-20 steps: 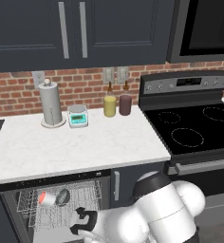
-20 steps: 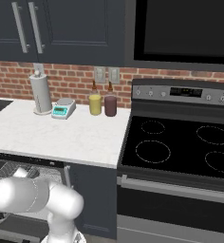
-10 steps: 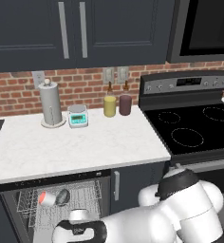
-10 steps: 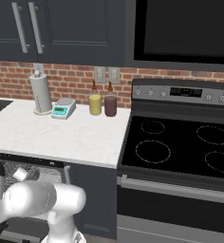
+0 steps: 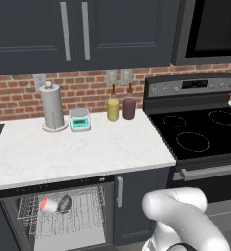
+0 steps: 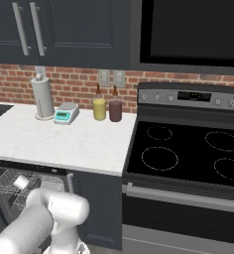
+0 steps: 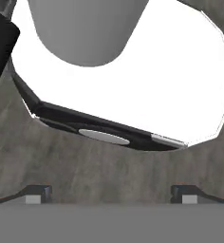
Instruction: Pick up the cup and bowl from the counter, place them in the dishwasher, and close the dishwasher door.
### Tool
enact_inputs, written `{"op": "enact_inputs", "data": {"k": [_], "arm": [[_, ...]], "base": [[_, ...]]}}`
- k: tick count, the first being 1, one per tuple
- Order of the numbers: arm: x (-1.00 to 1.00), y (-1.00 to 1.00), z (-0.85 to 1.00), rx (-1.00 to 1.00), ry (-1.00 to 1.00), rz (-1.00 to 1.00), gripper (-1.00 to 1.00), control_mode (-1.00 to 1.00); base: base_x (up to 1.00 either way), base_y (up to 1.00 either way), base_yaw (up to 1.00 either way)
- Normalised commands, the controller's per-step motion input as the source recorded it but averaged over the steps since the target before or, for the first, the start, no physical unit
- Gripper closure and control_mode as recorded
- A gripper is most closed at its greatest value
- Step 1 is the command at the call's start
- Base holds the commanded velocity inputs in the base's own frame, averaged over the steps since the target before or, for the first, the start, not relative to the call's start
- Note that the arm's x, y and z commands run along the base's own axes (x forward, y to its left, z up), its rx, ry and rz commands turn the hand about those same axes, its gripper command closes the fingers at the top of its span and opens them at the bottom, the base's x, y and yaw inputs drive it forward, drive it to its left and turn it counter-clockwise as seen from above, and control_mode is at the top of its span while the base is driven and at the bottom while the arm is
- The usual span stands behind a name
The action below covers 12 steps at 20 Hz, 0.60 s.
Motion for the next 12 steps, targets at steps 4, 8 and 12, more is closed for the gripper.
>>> {"op": "enact_inputs", "data": {"k": [4, 8, 12], "arm": [[0.14, 0.99, -0.17, -0.62, -0.61, 0.02, -1.0, -1.0], [0.25, 1.0, -0.05, -0.46, -0.33, 0.04, -1.0, -1.0], [0.04, 1.0, -0.66, -0.59, -0.26, 0.15, -1.0, -1.0]], "base": [[0.0, 0.0, 0.0], [0.0, 0.0, 0.0], [0.0, 0.0, 0.0]]}}
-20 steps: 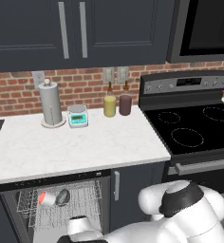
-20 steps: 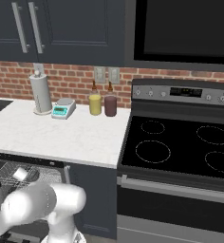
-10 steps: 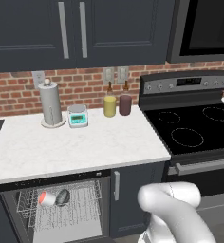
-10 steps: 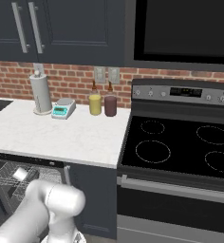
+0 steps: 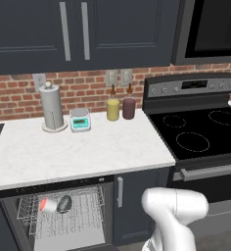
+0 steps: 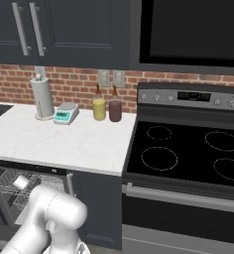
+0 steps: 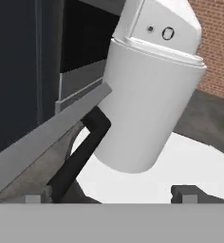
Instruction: Pick up the cup and bowl from the counter, place them in the dishwasher, and close the dishwasher door.
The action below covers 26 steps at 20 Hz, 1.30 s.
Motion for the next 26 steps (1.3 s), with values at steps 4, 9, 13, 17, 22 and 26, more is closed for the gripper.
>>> {"op": "enact_inputs", "data": {"k": [4, 9, 13, 17, 22, 26], "arm": [[-0.88, 1.0, -0.83, -0.5, -0.31, 0.24, -1.0, -1.0], [-0.96, 1.0, -0.61, -0.51, -0.31, 0.36, -1.0, -1.0], [-0.64, 0.79, -0.43, -0.38, -0.37, 0.49, -1.0, -1.0], [0.0, 0.22, -0.86, -0.21, -0.22, 0.56, -1.0, -1.0], [0.21, 0.1, -1.0, -0.13, -0.01, 0.51, -1.0, -1.0], [0.12, 0.02, -1.0, -0.02, 0.0, 0.41, -1.0, -1.0]], "base": [[0.0, 0.0, 0.0], [0.0, 0.0, 0.0], [0.0, 0.0, 0.0], [0.0, 0.0, 0.0], [0.0, 0.0, 0.0], [0.0, 0.0, 0.0]]}}
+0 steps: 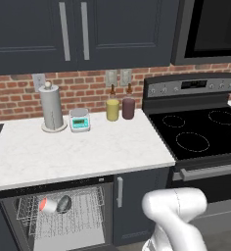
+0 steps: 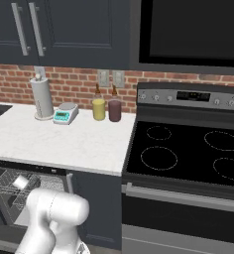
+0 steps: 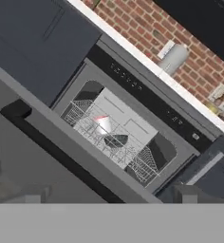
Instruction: Pick up the cup and bowl from the counter, place them in the dishwasher, and close the dishwasher door.
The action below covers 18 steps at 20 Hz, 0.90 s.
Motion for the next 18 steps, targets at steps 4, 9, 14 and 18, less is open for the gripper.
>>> {"op": "enact_inputs", "data": {"k": [4, 9, 14, 18], "arm": [[-0.1, 0.14, -1.0, 0.1, 0.06, 0.19, -1.0, -1.0], [0.0, -0.13, -1.0, 0.28, 0.17, 0.02, -1.0, -1.0], [0.02, 0.03, -1.0, 0.19, 0.16, -0.03, -1.0, -1.0], [0.46, 0.05, -0.99, 0.14, 0.03, -0.14, -1.0, -1.0]], "base": [[0.0, 0.0, 0.0], [0.0, 0.0, 0.0], [0.0, 0.0, 0.0], [0.0, 0.0, 0.0]]}}
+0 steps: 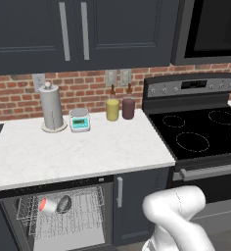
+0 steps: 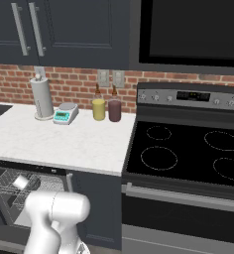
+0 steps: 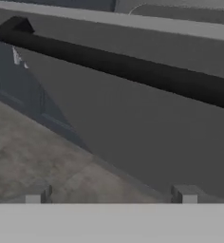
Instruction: Pick up the cup and bowl from the counter, place them in the dishwasher, and close the dishwasher door.
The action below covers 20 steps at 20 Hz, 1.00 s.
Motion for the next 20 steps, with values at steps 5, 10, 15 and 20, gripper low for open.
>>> {"op": "enact_inputs", "data": {"k": [5, 10, 15, 20], "arm": [[0.74, 0.0, -0.9, 0.01, -0.01, -0.19, -1.0, -1.0], [0.87, -0.3, -0.61, 0.0, -0.21, -0.14, -1.0, -1.0], [0.99, -0.7, -0.17, 0.0, -0.45, 0.05, -1.0, -1.0], [0.8, -0.89, 0.0, -0.03, -0.63, 0.13, -1.0, -1.0]], "base": [[0.0, 0.0, 0.0], [0.0, 0.0, 0.0], [0.0, 0.0, 0.0], [0.0, 0.0, 0.0]]}}
